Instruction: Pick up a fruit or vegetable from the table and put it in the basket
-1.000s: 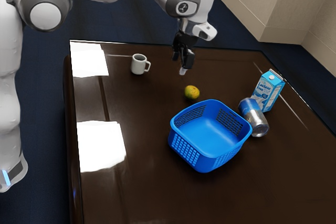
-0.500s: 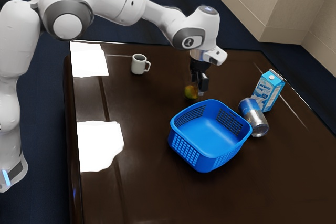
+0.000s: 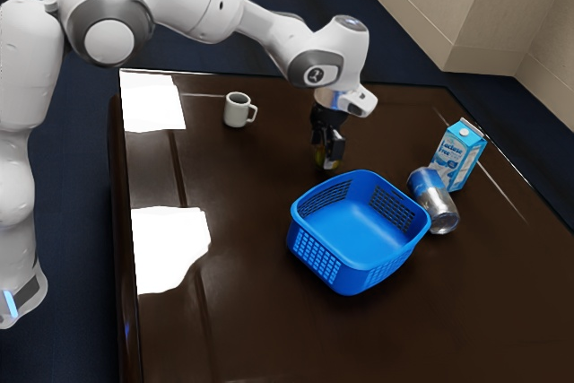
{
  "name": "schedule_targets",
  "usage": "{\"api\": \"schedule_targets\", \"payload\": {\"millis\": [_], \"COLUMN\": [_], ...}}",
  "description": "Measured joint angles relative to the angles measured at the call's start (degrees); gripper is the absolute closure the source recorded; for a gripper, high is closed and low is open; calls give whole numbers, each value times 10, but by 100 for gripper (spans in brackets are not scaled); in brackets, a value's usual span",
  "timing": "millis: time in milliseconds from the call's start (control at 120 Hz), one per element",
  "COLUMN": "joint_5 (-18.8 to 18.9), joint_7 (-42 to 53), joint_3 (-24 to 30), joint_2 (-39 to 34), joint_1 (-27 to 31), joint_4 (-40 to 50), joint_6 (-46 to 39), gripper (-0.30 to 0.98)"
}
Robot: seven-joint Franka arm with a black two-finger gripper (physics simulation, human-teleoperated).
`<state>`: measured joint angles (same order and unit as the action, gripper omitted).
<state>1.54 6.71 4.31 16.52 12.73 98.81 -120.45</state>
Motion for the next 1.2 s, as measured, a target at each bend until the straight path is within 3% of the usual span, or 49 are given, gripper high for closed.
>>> {"api": "schedule_targets", "payload": {"millis": [275, 400, 483, 750, 917, 1050, 1200], "joint_5": [4, 12, 28, 40, 43, 49, 63], "joint_7": [-12, -16, -19, -4, -5, -15, -28], "joint_3": [2, 4, 3, 46, 66, 67, 63], "joint_2": [32, 39, 33, -64, -90, -99, -78], "joint_1": [0, 9, 10, 4, -101, -139, -167], "joint_4": [-27, -40, -62, -114, -115, -116, -110], "joint_6": [0, 0, 1, 186, 270, 319, 258], "gripper": [3, 28, 35, 36, 36, 36, 36]}}
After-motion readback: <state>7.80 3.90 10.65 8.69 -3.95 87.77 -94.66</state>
